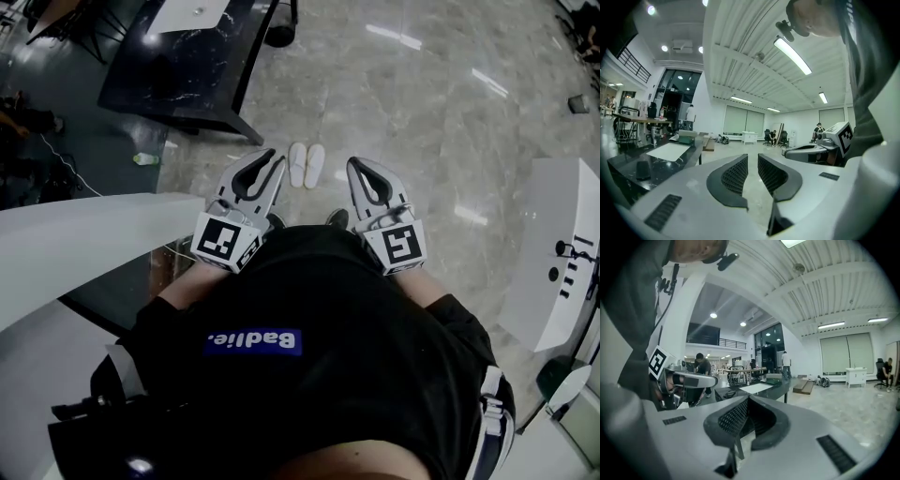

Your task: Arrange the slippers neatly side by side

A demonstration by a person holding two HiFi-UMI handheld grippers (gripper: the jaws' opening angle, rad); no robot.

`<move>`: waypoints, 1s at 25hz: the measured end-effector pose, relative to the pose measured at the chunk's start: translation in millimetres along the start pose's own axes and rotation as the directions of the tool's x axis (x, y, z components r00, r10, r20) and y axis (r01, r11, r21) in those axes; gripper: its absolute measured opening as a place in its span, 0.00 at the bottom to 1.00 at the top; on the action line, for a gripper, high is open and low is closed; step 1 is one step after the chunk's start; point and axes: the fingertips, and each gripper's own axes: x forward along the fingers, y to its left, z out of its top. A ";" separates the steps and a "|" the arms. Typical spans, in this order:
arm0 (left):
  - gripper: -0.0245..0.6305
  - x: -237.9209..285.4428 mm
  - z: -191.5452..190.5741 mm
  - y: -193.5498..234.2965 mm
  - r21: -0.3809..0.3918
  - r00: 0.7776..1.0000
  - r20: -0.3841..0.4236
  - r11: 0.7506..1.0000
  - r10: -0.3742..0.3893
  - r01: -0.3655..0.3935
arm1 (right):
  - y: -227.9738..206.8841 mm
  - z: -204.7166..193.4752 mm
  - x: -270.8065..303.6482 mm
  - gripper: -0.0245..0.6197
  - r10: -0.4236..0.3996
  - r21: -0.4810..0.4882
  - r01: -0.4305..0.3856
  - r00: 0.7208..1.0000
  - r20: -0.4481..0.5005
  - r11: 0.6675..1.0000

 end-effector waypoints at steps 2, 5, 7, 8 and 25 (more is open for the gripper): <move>0.09 -0.4 14.4 -4.1 0.012 1.000 0.018 1.000 -0.004 0.004 | 5.9 19.8 -1.3 0.04 0.016 0.006 -0.016 0.999 0.046 1.000; 0.04 -0.6 30.3 -14.9 0.043 0.999 0.029 0.999 -0.021 0.020 | 15.4 42.5 -5.5 0.04 0.039 0.012 -0.040 0.995 0.087 0.999; 0.04 1.8 37.4 -22.7 0.050 0.999 0.042 0.998 -0.035 0.033 | 19.8 52.2 -7.8 0.04 0.047 0.004 -0.048 0.993 0.106 0.999; 0.04 3.0 38.7 -26.2 0.051 0.998 0.050 0.998 -0.042 0.039 | 21.6 54.9 -8.8 0.04 0.051 -0.005 -0.051 0.992 0.114 0.999; 0.04 4.8 27.4 -55.4 0.100 0.994 0.043 0.990 -0.100 0.095 | 29.1 45.2 -16.6 0.04 0.080 -0.020 -0.078 0.992 0.100 0.997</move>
